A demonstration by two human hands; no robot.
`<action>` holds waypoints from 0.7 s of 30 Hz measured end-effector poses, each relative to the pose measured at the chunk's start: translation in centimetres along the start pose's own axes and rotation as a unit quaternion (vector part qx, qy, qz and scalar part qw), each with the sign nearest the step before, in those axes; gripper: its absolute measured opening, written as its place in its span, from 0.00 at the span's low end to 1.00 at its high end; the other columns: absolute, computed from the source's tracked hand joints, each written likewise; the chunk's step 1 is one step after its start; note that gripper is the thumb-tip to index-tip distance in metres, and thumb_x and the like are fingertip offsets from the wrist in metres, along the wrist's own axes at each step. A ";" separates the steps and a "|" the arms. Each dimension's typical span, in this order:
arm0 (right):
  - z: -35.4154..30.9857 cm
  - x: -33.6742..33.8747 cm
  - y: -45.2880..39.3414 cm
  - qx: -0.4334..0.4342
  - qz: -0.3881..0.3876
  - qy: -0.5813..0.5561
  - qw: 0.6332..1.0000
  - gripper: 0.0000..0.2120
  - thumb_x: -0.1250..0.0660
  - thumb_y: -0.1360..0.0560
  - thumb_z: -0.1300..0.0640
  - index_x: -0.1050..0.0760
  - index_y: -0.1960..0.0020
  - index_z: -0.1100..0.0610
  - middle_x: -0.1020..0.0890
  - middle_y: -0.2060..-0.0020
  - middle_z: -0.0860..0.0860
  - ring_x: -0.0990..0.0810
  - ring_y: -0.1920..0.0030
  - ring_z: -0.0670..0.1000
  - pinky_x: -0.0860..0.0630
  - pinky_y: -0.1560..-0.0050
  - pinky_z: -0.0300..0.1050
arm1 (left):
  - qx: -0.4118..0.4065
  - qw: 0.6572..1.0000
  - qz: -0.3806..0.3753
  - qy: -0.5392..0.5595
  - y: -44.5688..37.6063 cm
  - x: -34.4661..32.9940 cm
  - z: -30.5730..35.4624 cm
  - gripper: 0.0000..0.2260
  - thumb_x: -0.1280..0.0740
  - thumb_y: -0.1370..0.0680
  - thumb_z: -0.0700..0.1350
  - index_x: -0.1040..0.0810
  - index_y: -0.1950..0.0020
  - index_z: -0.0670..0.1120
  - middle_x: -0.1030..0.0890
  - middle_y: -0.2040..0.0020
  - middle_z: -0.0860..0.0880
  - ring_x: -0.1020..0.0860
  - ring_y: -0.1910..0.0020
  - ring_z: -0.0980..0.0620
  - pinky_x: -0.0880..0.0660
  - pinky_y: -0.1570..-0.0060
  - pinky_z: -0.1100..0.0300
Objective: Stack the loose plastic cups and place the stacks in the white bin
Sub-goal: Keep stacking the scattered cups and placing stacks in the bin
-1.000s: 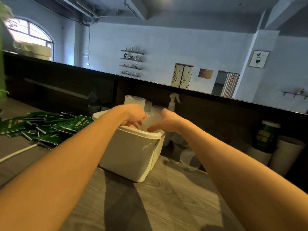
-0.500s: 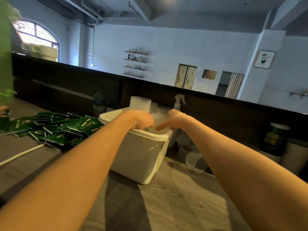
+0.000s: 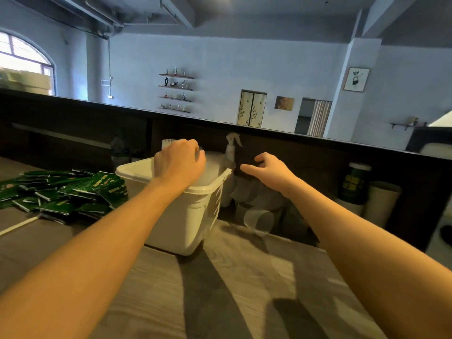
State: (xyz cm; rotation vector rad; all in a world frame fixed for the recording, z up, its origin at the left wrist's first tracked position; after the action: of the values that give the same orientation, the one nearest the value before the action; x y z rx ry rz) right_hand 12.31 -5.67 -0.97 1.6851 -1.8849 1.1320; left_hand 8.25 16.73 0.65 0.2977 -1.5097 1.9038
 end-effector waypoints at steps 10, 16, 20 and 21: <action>14.3 9.0 8.9 -0.066 0.204 0.071 0.974 0.22 0.33 0.23 0.45 0.28 0.36 0.57 0.21 0.47 0.52 0.23 0.50 0.49 0.25 0.50 0.46 | -0.194 0.968 -0.056 0.152 9.1 -5.5 11.9 0.09 0.35 0.23 0.49 0.20 0.44 0.50 0.21 0.50 0.50 0.23 0.49 0.48 0.24 0.57 0.52; 22.9 7.8 11.4 -0.181 0.117 0.170 0.962 0.44 0.31 0.30 0.33 0.43 0.25 0.55 0.35 0.31 0.56 0.30 0.34 0.59 0.26 0.39 0.56 | -0.169 0.963 -0.192 0.083 12.8 -14.9 11.8 0.25 0.35 0.22 0.50 0.35 0.25 0.50 0.34 0.28 0.52 0.35 0.31 0.49 0.28 0.39 0.53; 25.1 5.2 11.2 -0.245 0.110 0.210 0.940 0.52 0.33 0.34 0.28 0.49 0.23 0.54 0.39 0.28 0.58 0.33 0.31 0.62 0.27 0.39 0.57 | -0.133 0.965 -0.219 0.053 13.2 -18.1 11.6 0.31 0.34 0.22 0.53 0.43 0.22 0.50 0.44 0.22 0.50 0.44 0.25 0.47 0.31 0.33 0.49; 25.2 4.7 11.0 -0.256 0.116 0.213 0.936 0.52 0.33 0.35 0.27 0.49 0.24 0.55 0.38 0.28 0.58 0.33 0.32 0.62 0.28 0.39 0.57 | -0.124 0.967 -0.218 0.052 13.1 -18.6 11.6 0.32 0.34 0.22 0.54 0.44 0.22 0.50 0.45 0.22 0.50 0.44 0.25 0.47 0.31 0.33 0.49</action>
State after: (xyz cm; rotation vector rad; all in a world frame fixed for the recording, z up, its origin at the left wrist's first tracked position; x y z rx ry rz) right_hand 6.76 -28.27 -16.41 0.8742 -1.8998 0.8842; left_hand 11.17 -2.02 -16.38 0.3753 -1.4512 1.3522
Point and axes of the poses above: each hand's wrist, its own y-axis away from the middle knuckle, its own x-axis out of the back of the hand, z = x × y, the point moved 8 cm from there along -y, towards the middle knuckle
